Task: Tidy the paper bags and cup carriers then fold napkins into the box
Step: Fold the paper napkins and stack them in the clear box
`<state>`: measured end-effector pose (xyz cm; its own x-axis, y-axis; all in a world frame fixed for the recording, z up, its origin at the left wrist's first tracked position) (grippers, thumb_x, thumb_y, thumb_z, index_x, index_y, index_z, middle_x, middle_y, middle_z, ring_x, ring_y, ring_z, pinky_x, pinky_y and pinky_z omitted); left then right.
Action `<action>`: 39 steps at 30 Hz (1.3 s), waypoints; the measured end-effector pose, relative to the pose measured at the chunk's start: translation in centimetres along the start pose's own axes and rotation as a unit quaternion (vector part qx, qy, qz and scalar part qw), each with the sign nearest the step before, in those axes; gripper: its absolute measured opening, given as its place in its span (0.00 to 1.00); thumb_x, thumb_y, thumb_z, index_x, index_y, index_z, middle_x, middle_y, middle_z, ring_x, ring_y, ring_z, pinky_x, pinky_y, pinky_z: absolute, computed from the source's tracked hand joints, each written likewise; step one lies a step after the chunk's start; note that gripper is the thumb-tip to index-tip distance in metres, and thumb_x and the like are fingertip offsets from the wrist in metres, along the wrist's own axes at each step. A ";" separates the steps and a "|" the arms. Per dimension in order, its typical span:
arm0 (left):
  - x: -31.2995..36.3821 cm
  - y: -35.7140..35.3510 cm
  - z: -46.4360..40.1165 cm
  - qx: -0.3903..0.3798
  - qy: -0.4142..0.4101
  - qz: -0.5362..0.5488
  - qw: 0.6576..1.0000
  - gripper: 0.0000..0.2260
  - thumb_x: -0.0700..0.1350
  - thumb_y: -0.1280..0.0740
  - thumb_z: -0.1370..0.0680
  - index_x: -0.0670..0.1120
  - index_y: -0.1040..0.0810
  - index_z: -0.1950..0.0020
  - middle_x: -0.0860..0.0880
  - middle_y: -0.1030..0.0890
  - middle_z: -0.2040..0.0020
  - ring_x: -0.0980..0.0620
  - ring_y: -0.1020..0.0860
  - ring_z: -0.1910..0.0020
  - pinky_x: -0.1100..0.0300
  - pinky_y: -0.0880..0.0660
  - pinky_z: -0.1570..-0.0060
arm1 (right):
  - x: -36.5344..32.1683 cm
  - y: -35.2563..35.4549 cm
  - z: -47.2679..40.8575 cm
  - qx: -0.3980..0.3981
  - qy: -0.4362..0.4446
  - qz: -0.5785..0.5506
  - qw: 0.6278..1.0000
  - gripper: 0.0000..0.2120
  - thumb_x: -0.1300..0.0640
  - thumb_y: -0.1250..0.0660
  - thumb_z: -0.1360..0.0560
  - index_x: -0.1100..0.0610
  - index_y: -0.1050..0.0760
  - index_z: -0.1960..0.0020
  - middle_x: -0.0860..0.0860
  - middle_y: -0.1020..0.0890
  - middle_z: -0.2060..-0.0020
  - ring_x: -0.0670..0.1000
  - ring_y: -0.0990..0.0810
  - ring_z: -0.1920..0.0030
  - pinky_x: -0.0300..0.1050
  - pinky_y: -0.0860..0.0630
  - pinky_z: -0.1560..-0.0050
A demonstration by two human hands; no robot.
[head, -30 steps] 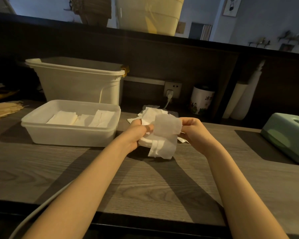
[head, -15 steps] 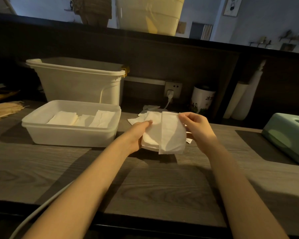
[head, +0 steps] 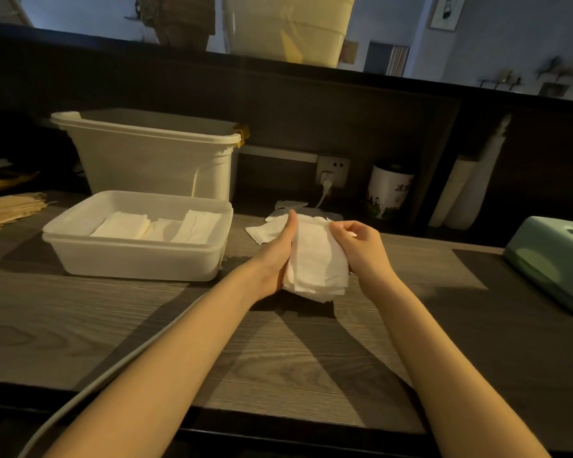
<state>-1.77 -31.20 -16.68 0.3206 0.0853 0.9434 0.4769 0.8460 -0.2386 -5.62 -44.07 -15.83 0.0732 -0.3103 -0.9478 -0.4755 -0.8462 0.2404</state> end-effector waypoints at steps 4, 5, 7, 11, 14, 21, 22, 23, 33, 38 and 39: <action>-0.3 0.0 0.3 0.023 -0.021 -0.090 0.995 0.15 0.52 0.38 0.22 0.48 0.29 0.37 0.48 0.21 0.46 0.47 0.22 0.46 0.48 0.25 0.41 | 0.3 -0.5 0.1 0.022 0.016 0.041 0.999 0.08 0.50 0.38 0.21 0.53 0.26 0.47 0.52 0.21 0.50 0.52 0.21 0.49 0.49 0.21 0.50; -0.4 -0.1 0.3 0.039 -0.022 -0.103 0.994 0.16 0.50 0.37 0.22 0.47 0.30 0.36 0.48 0.21 0.46 0.47 0.22 0.46 0.47 0.26 0.41 | 0.3 -0.6 0.1 0.032 0.019 0.050 0.998 0.09 0.50 0.39 0.21 0.53 0.27 0.45 0.51 0.22 0.49 0.51 0.22 0.48 0.47 0.21 0.50; -0.6 -0.1 0.0 0.082 -0.022 -0.090 0.992 0.17 0.48 0.37 0.21 0.46 0.32 0.34 0.47 0.22 0.47 0.47 0.23 0.46 0.47 0.25 0.42 | 0.1 -0.6 0.2 0.039 0.028 0.059 0.997 0.14 0.49 0.39 0.21 0.55 0.30 0.39 0.50 0.24 0.46 0.50 0.23 0.47 0.42 0.23 0.54; -0.3 -0.5 -0.3 0.141 -0.029 0.065 0.987 0.17 0.49 0.39 0.21 0.46 0.33 0.34 0.43 0.23 0.43 0.42 0.22 0.45 0.43 0.25 0.43 | 0.1 -0.8 0.8 -0.106 -0.059 0.054 0.991 0.29 0.43 0.36 0.25 0.56 0.39 0.30 0.50 0.29 0.43 0.49 0.26 0.45 0.42 0.25 0.51; -0.2 -0.7 -0.3 0.144 -0.061 0.147 0.977 0.14 0.51 0.40 0.20 0.46 0.31 0.38 0.42 0.22 0.45 0.41 0.22 0.45 0.42 0.25 0.44 | 0.3 -0.9 0.9 -0.150 -0.066 0.037 0.986 0.30 0.50 0.30 0.27 0.56 0.39 0.30 0.52 0.26 0.41 0.50 0.22 0.46 0.43 0.21 0.51; 0.7 1.7 -0.3 0.117 -0.168 0.084 0.975 0.12 0.39 0.31 0.27 0.50 0.30 0.49 0.51 0.25 0.51 0.53 0.23 0.51 0.57 0.23 0.50 | 0.5 1.2 0.1 -0.037 -0.010 -0.094 0.995 0.30 0.58 0.28 0.29 0.54 0.36 0.31 0.52 0.27 0.43 0.47 0.22 0.51 0.36 0.21 0.62; 0.7 2.2 -0.3 0.119 -0.178 0.001 0.977 0.15 0.39 0.29 0.27 0.50 0.30 0.45 0.53 0.25 0.51 0.55 0.24 0.52 0.60 0.23 0.52 | 0.7 1.4 0.1 -0.034 -0.008 -0.103 0.994 0.30 0.58 0.28 0.29 0.53 0.36 0.31 0.52 0.27 0.42 0.49 0.22 0.48 0.36 0.21 0.61; 0.7 2.5 -0.2 0.115 -0.184 -0.084 0.973 0.19 0.40 0.28 0.28 0.49 0.31 0.41 0.54 0.26 0.50 0.56 0.24 0.52 0.62 0.23 0.54 | 0.9 1.5 0.1 -0.039 -0.013 -0.108 0.993 0.30 0.58 0.28 0.29 0.53 0.36 0.31 0.53 0.26 0.41 0.51 0.22 0.46 0.37 0.20 0.59; -0.8 2.5 0.1 0.022 -0.169 -0.319 0.932 0.38 0.38 0.27 0.29 0.53 0.50 0.31 0.45 0.39 0.31 0.54 0.34 0.41 0.66 0.26 0.55 | 1.9 1.2 0.7 -0.197 -0.058 0.029 0.978 0.40 0.57 0.29 0.28 0.50 0.49 0.24 0.54 0.41 0.26 0.55 0.36 0.30 0.43 0.33 0.42; -0.5 1.9 0.4 0.057 -0.224 -0.334 0.914 0.27 0.37 0.32 0.26 0.49 0.45 0.36 0.44 0.37 0.34 0.53 0.30 0.42 0.68 0.23 0.61 | 1.8 0.3 1.2 -0.141 0.048 0.046 0.988 0.33 0.66 0.34 0.26 0.51 0.45 0.27 0.55 0.37 0.31 0.53 0.32 0.34 0.38 0.25 0.48; -0.2 1.7 0.4 0.075 -0.243 -0.317 0.914 0.26 0.36 0.32 0.25 0.47 0.44 0.36 0.45 0.36 0.36 0.54 0.30 0.43 0.69 0.23 0.61 | 1.7 0.3 1.1 -0.112 0.087 0.033 0.989 0.31 0.66 0.34 0.26 0.52 0.43 0.29 0.54 0.35 0.33 0.52 0.30 0.36 0.36 0.24 0.50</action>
<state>-1.36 -29.63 -17.20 -0.3993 -0.2543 0.8808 0.3108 0.8663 0.3910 -6.61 -44.37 -17.64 0.2068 -0.4217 -0.8828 -0.2789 -0.8903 0.3599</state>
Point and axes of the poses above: each hand's wrist, its own z-axis away from the middle knuckle, its own y-axis out of the back of the hand, x = y × z, the point moved 1 cm from there along -z, towards the middle knuckle
